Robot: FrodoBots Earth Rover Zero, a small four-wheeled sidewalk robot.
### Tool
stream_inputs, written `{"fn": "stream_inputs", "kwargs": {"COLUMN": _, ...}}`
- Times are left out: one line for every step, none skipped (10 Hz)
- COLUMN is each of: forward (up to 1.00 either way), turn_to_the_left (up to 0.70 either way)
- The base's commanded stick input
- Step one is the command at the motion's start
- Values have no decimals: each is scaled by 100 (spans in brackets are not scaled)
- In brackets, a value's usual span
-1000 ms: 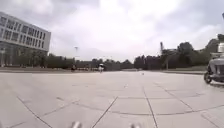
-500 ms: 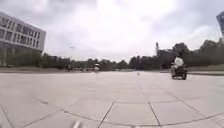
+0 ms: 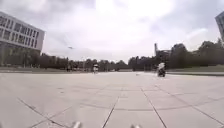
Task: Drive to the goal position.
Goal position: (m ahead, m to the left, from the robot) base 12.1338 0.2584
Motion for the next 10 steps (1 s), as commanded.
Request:
{"fn": "stream_inputs", "kwargs": {"forward": 70, "turn_to_the_left": 0}}
{"fn": "stream_inputs", "kwargs": {"forward": 70, "turn_to_the_left": 0}}
{"fn": "stream_inputs", "kwargs": {"forward": 70, "turn_to_the_left": 0}}
{"fn": "stream_inputs", "kwargs": {"forward": 70, "turn_to_the_left": 0}}
{"fn": "stream_inputs", "kwargs": {"forward": 70, "turn_to_the_left": 0}}
{"fn": "stream_inputs", "kwargs": {"forward": 70, "turn_to_the_left": 0}}
{"fn": "stream_inputs", "kwargs": {"forward": 70, "turn_to_the_left": 0}}
{"fn": "stream_inputs", "kwargs": {"forward": 70, "turn_to_the_left": 0}}
{"fn": "stream_inputs", "kwargs": {"forward": 70, "turn_to_the_left": 0}}
{"fn": "stream_inputs", "kwargs": {"forward": 70, "turn_to_the_left": 0}}
